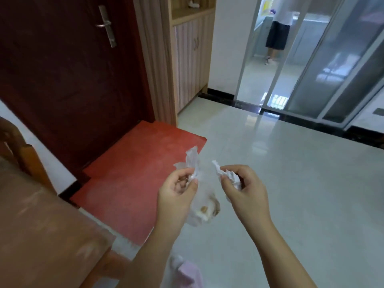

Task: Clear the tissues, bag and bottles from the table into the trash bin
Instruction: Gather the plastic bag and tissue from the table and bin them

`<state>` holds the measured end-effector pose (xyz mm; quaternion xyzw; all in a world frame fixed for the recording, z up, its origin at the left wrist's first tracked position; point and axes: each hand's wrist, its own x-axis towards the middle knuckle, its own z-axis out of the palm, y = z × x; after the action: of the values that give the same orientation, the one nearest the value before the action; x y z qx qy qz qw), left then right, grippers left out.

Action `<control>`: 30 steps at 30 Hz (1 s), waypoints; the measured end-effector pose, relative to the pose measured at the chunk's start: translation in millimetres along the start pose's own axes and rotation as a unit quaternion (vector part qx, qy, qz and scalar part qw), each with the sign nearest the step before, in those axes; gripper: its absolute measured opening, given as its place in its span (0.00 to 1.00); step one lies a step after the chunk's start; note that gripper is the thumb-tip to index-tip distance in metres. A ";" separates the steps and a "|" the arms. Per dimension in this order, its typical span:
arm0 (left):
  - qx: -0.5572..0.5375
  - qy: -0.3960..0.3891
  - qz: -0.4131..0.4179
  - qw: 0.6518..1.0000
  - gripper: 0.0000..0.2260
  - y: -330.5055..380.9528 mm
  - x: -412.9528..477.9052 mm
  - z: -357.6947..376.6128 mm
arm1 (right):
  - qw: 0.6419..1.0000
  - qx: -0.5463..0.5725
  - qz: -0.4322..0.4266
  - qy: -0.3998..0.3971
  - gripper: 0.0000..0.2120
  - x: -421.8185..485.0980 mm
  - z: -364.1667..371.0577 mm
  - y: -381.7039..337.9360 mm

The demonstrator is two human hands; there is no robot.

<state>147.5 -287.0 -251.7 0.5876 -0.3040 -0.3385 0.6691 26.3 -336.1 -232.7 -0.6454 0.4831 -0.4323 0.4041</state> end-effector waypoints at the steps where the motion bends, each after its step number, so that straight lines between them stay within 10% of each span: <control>1: -0.004 0.010 0.002 1.000 0.11 -0.7 22.3 -2.4 | 1.000 -0.003 -0.011 -0.009 0.13 22.3 13.4 -3.5; 30: 0.067 0.459 0.047 0.885 0.07 56.7 459.3 -191.4 | 0.893 0.090 -0.130 -0.421 0.06 420.4 449.4 -94.9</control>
<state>576.0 -543.5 -215.2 0.7060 -0.0117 0.0221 0.7078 545.5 -678.8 -207.9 -0.7846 0.1384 -0.2106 0.5665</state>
